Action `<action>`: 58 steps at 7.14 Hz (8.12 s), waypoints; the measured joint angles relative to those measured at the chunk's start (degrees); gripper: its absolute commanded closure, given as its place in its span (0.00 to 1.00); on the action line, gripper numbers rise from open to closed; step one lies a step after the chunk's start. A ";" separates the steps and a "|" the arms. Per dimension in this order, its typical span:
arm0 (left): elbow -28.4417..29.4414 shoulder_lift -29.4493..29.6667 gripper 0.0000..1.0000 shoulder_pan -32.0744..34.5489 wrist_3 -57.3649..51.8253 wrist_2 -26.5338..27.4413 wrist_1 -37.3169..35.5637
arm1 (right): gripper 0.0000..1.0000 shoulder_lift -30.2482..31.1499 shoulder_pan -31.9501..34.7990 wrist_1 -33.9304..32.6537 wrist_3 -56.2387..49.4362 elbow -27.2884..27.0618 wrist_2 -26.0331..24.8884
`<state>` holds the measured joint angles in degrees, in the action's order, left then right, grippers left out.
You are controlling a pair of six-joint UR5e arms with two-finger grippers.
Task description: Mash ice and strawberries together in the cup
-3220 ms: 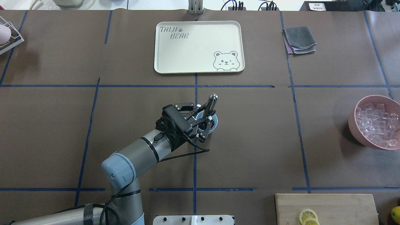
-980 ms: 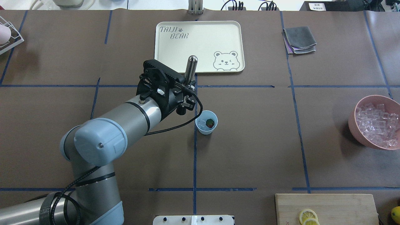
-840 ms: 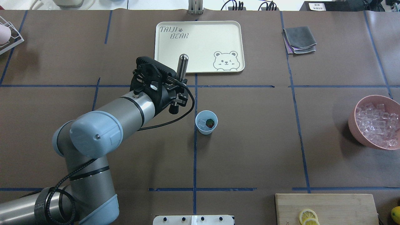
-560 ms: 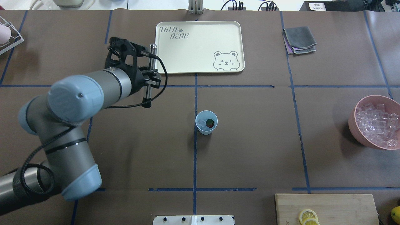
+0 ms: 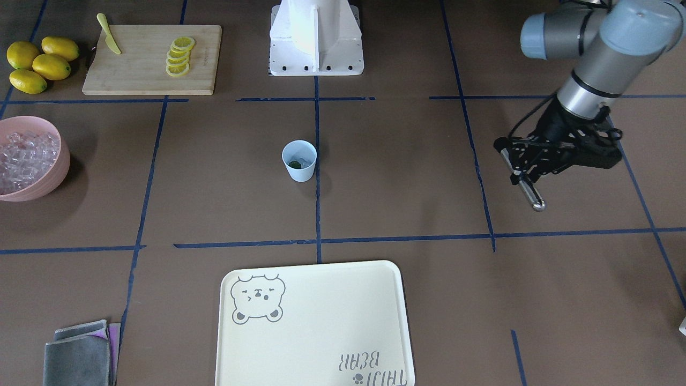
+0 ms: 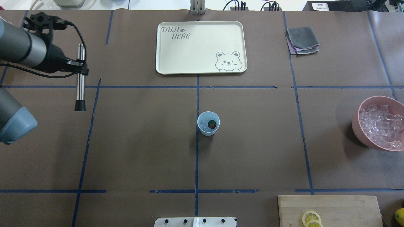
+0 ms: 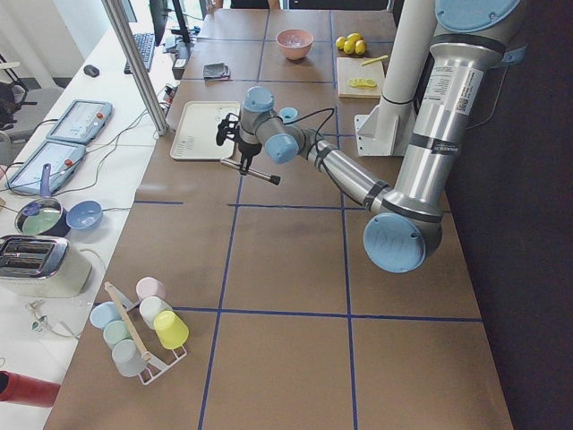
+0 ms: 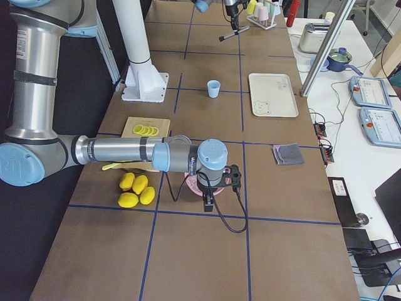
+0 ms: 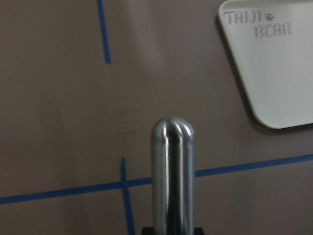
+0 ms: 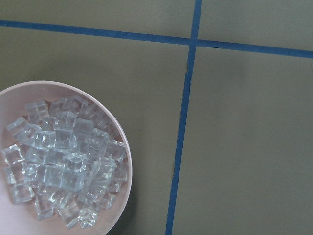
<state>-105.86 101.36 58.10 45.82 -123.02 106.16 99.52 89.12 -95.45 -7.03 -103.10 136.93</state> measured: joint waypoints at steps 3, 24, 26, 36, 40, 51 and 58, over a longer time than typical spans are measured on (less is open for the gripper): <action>5.87 -7.10 0.99 4.54 -16.04 -4.26 -8.49 | 0.00 0.05 0.00 0.00 0.08 0.00 0.00; 26.25 -5.48 0.10 6.24 -25.29 -4.69 -6.94 | 0.00 0.06 -0.09 0.02 0.09 0.00 0.09; 22.41 -5.79 0.00 7.08 -25.33 -4.75 -7.16 | 0.00 0.00 -0.11 0.06 0.13 -0.13 0.04; 6.69 -10.65 0.00 34.87 -59.24 -14.44 -28.79 | 0.00 -4.27 -0.42 -0.33 0.07 4.62 -2.30; 3.50 -15.14 0.00 35.17 -58.50 -14.27 -30.55 | 0.00 -5.48 -0.43 -0.15 0.01 5.89 -2.59; -2.22 -21.52 0.00 28.06 -58.92 -14.34 -28.08 | 0.00 -6.60 -0.80 1.10 0.92 6.98 -3.39; 1.14 -20.95 0.00 28.12 -58.24 -14.44 -28.29 | 0.00 -4.42 -0.91 5.35 0.65 4.95 -6.42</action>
<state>-104.73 80.41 86.21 -12.42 -137.46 77.87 95.10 88.21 -90.11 -6.38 -98.14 130.52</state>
